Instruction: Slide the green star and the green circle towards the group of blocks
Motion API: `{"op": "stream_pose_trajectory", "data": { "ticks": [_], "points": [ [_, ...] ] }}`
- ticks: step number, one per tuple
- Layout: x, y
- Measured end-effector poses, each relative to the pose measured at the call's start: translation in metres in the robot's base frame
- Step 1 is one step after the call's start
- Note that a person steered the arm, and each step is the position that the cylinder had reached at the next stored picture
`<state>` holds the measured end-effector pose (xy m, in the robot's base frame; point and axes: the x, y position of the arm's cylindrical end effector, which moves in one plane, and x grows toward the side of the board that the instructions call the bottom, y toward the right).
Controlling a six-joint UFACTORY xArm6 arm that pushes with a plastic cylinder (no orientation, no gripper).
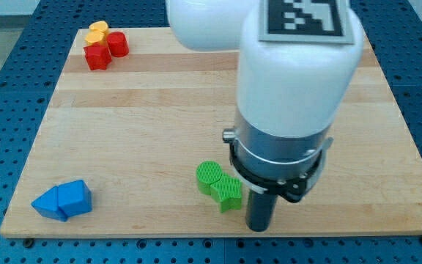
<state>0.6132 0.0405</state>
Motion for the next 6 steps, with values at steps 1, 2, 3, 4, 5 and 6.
{"op": "stream_pose_trajectory", "data": {
  "ticks": [1, 2, 3, 4, 5, 6],
  "points": [
    [-0.016, -0.007],
    [-0.03, -0.021],
    [-0.039, -0.034],
    [-0.05, -0.044],
    [-0.057, -0.064],
    [-0.064, -0.084]
  ]
}}
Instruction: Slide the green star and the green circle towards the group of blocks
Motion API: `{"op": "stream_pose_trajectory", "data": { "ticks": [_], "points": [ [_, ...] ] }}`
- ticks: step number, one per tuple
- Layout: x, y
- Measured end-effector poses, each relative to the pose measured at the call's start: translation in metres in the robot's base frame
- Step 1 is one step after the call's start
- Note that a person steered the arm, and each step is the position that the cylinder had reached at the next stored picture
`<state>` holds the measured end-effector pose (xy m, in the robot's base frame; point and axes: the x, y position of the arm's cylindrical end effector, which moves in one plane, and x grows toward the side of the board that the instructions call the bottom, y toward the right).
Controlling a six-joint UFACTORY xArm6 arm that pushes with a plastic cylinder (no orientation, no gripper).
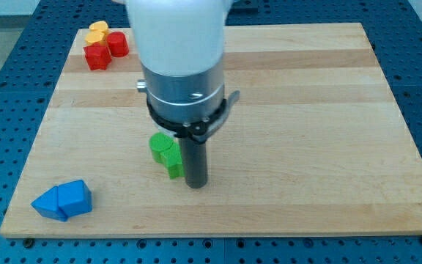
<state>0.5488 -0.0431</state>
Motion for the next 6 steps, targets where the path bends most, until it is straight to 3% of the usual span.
{"op": "stream_pose_trajectory", "data": {
  "ticks": [6],
  "points": [
    [-0.116, -0.112]
  ]
}}
